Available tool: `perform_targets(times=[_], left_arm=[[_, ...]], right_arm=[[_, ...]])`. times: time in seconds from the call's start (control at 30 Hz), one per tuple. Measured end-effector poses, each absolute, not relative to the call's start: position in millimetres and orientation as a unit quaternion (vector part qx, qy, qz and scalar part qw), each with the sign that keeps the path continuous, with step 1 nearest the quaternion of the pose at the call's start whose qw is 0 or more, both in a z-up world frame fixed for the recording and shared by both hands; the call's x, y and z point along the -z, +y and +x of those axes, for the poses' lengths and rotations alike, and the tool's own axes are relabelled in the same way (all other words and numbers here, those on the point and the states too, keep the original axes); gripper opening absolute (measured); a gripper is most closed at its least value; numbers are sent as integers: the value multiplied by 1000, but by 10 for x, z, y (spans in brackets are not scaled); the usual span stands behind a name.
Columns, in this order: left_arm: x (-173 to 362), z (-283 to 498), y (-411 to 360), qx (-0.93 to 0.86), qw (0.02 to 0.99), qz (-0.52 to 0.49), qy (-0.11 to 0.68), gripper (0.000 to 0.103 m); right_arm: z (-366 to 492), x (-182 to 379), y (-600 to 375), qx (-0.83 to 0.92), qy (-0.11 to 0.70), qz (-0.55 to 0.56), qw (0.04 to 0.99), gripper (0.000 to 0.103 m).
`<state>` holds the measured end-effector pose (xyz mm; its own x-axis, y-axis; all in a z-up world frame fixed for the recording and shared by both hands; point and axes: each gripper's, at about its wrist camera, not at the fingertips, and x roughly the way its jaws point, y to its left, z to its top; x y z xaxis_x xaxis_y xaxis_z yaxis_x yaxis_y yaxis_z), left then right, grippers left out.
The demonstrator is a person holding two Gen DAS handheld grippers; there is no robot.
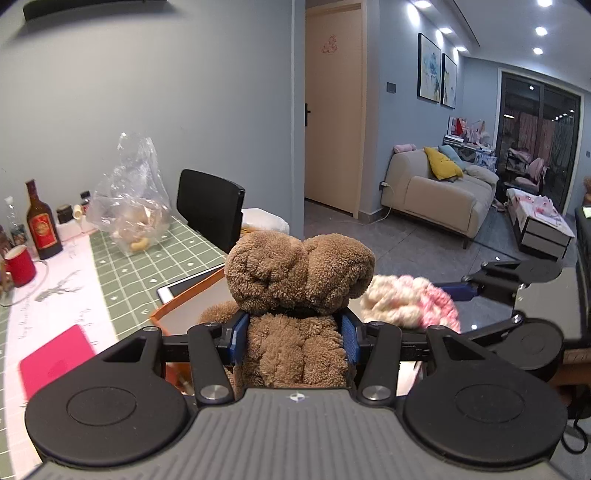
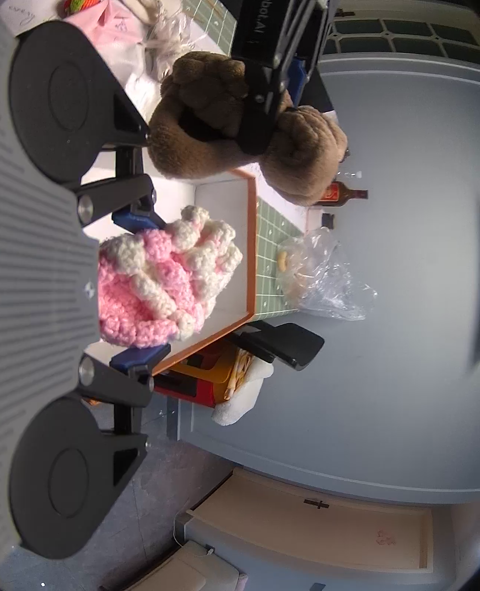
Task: Organize soft objects
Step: 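Carry the teddy bear and crocheted pouch over the orange shoebox with both tools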
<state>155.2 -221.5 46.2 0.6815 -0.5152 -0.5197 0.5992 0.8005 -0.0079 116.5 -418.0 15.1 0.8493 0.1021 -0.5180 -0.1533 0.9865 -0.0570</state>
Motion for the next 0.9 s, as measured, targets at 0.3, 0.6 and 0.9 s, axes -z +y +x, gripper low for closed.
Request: perform_targets(times=[0.3,0.6,0.9], left_arm=[[-255,1962,-2496,291,898,79,319,57],[-1,2139,-2628,270,890,71,359,57],[245,2236,-2792,253,874,104,401,58]], right_arm=[[1597,94,-4225,-86,313,-71,943,59],[1887,320,-4200,-91,362,-115,921,59],[1987,525,-4158,-108,403,-152,896,59]])
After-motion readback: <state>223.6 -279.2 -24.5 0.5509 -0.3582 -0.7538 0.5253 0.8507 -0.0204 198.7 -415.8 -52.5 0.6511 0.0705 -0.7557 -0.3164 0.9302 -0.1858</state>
